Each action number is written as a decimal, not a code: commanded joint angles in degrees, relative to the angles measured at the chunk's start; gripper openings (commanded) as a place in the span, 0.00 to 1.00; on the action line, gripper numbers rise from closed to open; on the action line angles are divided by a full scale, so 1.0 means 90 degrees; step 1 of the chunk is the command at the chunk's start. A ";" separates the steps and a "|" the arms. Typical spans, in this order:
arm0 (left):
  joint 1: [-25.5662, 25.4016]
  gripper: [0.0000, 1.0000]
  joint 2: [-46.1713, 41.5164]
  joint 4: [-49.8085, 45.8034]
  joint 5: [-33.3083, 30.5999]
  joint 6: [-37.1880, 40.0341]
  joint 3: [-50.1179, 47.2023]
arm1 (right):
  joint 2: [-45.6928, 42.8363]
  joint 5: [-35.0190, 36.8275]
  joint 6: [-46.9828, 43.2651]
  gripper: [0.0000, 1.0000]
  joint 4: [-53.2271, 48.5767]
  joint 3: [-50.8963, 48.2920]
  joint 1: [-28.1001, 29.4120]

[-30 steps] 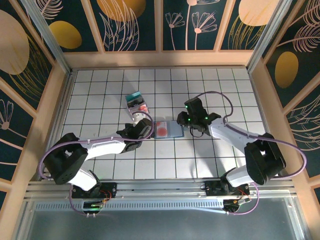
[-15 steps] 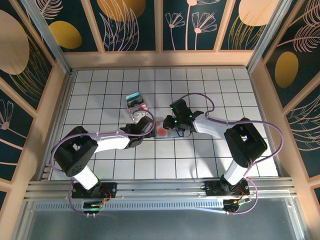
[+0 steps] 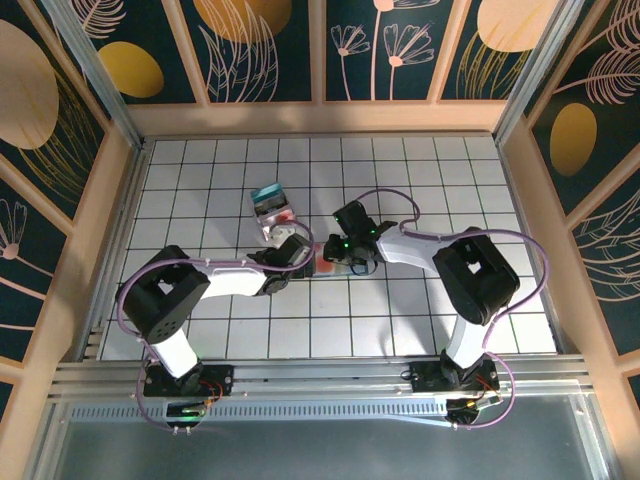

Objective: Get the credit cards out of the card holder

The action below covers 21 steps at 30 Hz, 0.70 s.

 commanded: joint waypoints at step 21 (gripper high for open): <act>-0.0002 0.99 0.0237 -0.0461 -0.0004 0.0085 0.0104 | -0.0053 -0.0482 0.0081 0.25 0.0616 -0.0153 -0.0032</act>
